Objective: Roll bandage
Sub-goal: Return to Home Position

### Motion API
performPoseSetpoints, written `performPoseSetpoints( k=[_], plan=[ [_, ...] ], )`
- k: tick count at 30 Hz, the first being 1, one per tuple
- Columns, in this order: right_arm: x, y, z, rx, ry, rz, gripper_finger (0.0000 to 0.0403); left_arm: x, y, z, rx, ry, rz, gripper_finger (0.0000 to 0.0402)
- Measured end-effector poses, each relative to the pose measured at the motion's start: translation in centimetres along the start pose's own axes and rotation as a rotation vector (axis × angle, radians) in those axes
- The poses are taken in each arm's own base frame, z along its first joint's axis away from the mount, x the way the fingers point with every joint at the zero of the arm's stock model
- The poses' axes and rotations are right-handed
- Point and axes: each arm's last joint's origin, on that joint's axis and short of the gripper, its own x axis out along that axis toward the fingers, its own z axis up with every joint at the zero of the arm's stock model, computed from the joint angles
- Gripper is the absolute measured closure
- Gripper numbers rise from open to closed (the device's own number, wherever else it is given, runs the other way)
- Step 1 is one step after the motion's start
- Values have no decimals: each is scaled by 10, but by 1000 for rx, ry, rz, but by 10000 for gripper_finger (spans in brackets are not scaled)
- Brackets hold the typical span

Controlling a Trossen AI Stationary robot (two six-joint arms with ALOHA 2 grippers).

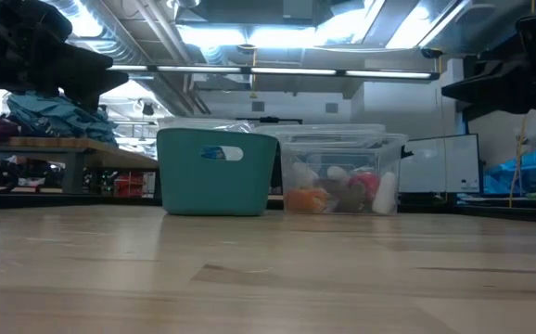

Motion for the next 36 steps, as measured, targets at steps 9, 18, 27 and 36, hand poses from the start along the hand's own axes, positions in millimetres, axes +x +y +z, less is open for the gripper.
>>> performPoseSetpoints(
  k=[9,18,27,36],
  plan=[
    [0,0,0,0,-3,1,371,0,0,0,0,0,0,219],
    [-9,-9,8,-88,-118,-72,371,0,0,0,0,0,0,219],
    [-7,-23,2,-78,-52,-201,371,0,0,0,0,0,0,219],
    [-6,-26,0,-78,-41,-216,371,0,0,0,0,1,-1,219]
  ],
)
